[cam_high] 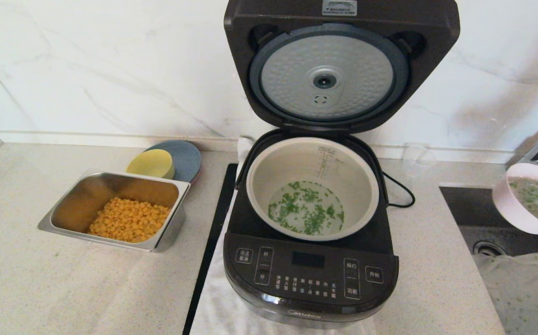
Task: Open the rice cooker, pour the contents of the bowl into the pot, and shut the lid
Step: Pour the water from the bowl into the rice cooker
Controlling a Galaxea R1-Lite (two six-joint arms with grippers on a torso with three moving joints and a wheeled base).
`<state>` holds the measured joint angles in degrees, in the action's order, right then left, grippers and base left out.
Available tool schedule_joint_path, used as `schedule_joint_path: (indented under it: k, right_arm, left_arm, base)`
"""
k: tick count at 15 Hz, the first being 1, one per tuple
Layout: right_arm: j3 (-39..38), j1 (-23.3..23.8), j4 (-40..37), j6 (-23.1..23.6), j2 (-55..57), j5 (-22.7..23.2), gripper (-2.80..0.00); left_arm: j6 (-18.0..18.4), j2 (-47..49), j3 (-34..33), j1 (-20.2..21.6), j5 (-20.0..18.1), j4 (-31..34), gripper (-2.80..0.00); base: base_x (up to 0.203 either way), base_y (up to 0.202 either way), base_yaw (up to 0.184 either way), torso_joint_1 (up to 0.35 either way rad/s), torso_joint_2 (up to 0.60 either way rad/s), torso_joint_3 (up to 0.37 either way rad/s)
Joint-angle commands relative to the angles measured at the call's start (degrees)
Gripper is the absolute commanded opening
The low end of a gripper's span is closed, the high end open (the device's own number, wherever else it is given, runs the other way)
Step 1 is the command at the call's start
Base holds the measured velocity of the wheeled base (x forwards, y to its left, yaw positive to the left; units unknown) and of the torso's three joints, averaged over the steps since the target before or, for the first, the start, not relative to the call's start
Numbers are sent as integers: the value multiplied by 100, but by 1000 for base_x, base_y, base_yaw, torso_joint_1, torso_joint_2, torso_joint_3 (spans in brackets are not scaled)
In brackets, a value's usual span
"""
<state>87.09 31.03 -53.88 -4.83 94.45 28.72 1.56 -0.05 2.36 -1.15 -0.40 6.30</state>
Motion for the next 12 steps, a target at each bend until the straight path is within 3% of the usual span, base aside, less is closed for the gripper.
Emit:
schedule_joint_path:
  k: [1,6,9,12]
  right_arm:
    - [-328,-796,-144,-39,-646,7,-280]
    - [-407,-2613,-326,-761,-1135,-300,-280]
    - [-235,-3868,-297,-1352,-1201,-963,-280]
    - [14,-4837,-285,-1815,-1088,-1682,-280]
  left_arm:
    - [2,-4,1,0,5,3,-280]
    - [2,-4,1,0,5,3,-280]
    - [2,-4,1,0,-4,3,-280]
    - [2,-4,1,0,5,3,-280]
  base:
    - [0,0,0,0,0,0]
    - [0,0,0,0,0,0]
    - [0,0,0,0,0,0]
    - [0,0,0,0,0,0]
